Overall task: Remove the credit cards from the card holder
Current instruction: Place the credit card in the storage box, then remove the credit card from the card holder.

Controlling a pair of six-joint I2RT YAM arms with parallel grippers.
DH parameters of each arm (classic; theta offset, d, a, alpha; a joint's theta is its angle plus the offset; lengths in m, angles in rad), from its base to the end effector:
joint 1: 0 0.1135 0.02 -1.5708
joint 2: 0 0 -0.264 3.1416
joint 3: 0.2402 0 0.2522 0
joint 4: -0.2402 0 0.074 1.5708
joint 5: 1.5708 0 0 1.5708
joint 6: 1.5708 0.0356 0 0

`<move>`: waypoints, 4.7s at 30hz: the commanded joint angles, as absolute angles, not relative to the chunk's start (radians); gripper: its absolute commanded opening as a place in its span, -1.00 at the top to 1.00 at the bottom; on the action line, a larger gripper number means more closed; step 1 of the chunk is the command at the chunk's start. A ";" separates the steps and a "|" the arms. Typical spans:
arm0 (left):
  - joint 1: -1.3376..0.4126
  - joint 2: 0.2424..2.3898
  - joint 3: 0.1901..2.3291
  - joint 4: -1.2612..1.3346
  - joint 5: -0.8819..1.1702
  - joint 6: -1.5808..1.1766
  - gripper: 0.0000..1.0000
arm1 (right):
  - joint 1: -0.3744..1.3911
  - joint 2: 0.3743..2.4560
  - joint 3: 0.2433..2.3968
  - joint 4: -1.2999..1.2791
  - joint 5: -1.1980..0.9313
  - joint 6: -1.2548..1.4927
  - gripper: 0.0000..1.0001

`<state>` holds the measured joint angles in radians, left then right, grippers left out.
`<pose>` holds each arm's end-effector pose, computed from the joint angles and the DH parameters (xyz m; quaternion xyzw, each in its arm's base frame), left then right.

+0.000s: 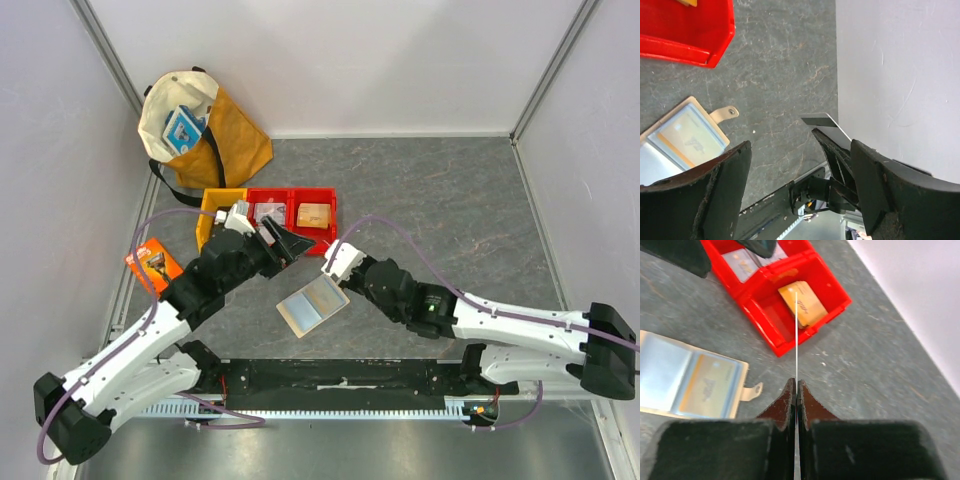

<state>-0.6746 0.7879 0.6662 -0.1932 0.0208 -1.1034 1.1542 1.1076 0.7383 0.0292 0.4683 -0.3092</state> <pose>0.1467 -0.1183 0.2965 -0.1662 0.7920 -0.4614 0.3637 0.1166 0.2238 0.2819 -0.4310 0.6805 0.0574 0.5898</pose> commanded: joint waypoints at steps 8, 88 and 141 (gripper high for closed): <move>-0.676 0.951 0.749 -0.146 0.147 -1.256 -0.65 | 1.334 1.235 0.745 0.193 0.880 -0.535 0.99; -0.074 1.858 1.342 -0.149 0.348 -0.379 0.23 | 0.850 1.144 0.634 0.041 0.003 0.242 -0.96; -0.649 1.141 0.456 -0.291 0.127 -0.859 0.39 | 0.905 1.598 0.845 -0.038 -0.092 0.353 0.03</move>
<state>-0.6422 1.1374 0.4637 -0.2832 0.1688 -0.8261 0.9028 1.5867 0.8204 -0.0414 -0.1509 0.3359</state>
